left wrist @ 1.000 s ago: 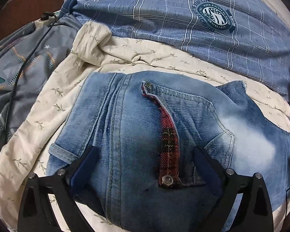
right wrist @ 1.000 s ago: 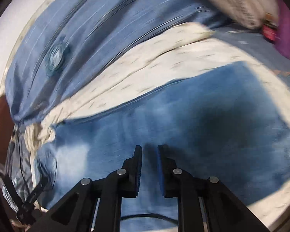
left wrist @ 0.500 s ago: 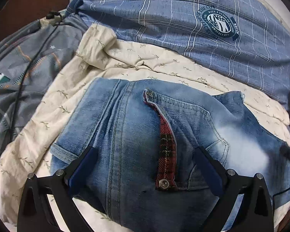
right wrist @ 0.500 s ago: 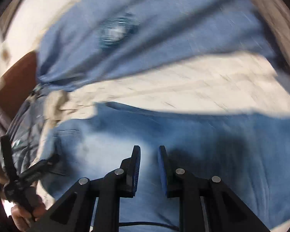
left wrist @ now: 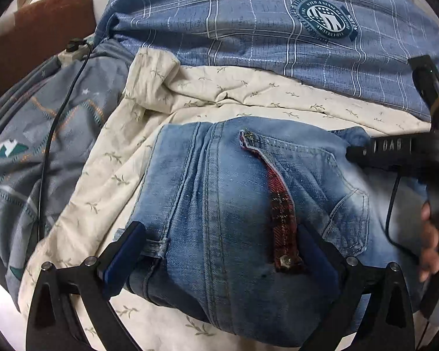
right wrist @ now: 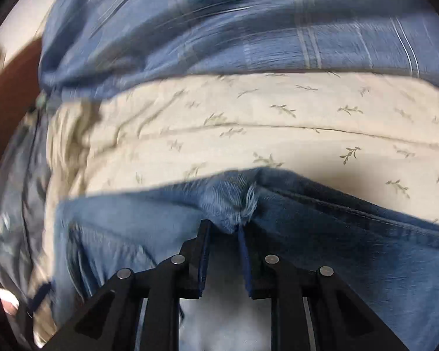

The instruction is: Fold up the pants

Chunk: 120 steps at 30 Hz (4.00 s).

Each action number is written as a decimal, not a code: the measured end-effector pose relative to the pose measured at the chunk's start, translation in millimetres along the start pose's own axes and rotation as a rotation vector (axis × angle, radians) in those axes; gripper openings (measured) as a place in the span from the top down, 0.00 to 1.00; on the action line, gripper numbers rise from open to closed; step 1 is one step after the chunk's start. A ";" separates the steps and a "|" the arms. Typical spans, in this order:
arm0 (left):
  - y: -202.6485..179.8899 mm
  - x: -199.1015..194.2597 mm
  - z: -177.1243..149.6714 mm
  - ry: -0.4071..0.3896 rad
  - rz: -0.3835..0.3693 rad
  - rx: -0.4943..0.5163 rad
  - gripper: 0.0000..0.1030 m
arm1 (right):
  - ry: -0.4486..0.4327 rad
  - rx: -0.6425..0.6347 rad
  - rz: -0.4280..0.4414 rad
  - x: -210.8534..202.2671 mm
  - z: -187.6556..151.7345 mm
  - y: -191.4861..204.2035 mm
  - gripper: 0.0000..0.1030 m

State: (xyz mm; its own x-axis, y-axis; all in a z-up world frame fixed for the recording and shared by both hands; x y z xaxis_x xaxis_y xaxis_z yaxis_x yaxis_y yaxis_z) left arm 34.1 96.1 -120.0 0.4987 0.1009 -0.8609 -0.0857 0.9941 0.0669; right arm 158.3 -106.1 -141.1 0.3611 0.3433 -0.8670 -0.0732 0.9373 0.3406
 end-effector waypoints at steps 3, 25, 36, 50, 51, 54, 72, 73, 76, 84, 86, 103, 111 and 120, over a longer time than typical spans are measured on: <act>-4.3 -2.9 -1.2 -0.012 0.020 0.006 0.00 | -0.003 0.018 0.032 -5.7 -1.3 -4.7 0.79; -94.8 -10.5 -26.4 -0.089 0.057 0.289 0.00 | -0.169 0.214 -0.144 -138.3 -141.8 -161.1 0.48; -93.7 -48.4 -23.2 -0.264 -0.052 0.239 0.00 | -0.478 0.394 -0.019 -210.4 -163.9 -227.7 0.45; -128.1 -19.2 -30.8 -0.076 -0.071 0.323 0.00 | -0.345 0.589 -0.032 -196.1 -172.2 -279.0 0.45; -128.7 -20.9 -31.4 -0.078 -0.085 0.322 0.00 | -0.347 0.577 -0.046 -198.2 -172.9 -277.2 0.45; -126.9 -29.4 -31.7 -0.098 -0.123 0.301 0.00 | -0.411 0.541 -0.049 -209.1 -170.7 -267.3 0.45; -93.3 -49.8 -18.3 -0.210 -0.147 0.204 0.00 | -0.348 0.445 -0.172 -160.8 -122.0 -248.2 0.36; -91.5 -50.1 -17.7 -0.211 -0.145 0.200 0.00 | -0.349 0.445 -0.178 -161.7 -121.7 -246.2 0.36; -85.6 -51.3 -14.8 -0.212 -0.147 0.184 0.00 | -0.381 0.430 -0.166 -168.7 -123.9 -237.6 0.36; -71.8 -57.2 -13.5 -0.245 -0.119 0.145 0.00 | -0.422 0.270 -0.109 -171.5 -123.5 -184.1 0.36; -67.6 -56.5 -12.8 -0.245 -0.110 0.137 0.00 | -0.400 0.225 -0.074 -164.3 -122.0 -167.7 0.36; 3.7 -13.6 8.5 -0.095 0.021 -0.111 0.00 | -0.207 0.028 -0.053 -107.2 -118.4 -98.9 0.36; -6.0 2.0 5.3 -0.076 0.119 -0.051 0.00 | -0.130 -0.047 -0.088 -89.8 -120.1 -86.7 0.32; -3.5 -14.4 9.6 -0.141 0.158 -0.056 0.00 | -0.175 -0.125 -0.061 -101.8 -130.4 -64.8 0.31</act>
State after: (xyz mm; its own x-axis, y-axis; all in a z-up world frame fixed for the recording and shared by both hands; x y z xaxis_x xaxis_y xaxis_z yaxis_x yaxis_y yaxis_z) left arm 35.5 91.5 -103.0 0.5904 0.2635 -0.7628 -0.2183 0.9621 0.1634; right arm 5.0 -194.0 -122.2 0.5231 0.2801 -0.8049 -0.1568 0.9600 0.2321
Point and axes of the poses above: each gripper's, at about its wrist camera, not at the fingertips, and x roughly the way its jaws point, y to its left, z to its top, the point moved 1 cm from there along x, roughly the way its jaws point, and after that the axes turned 8 degrees about y, right-handed, at the moved point
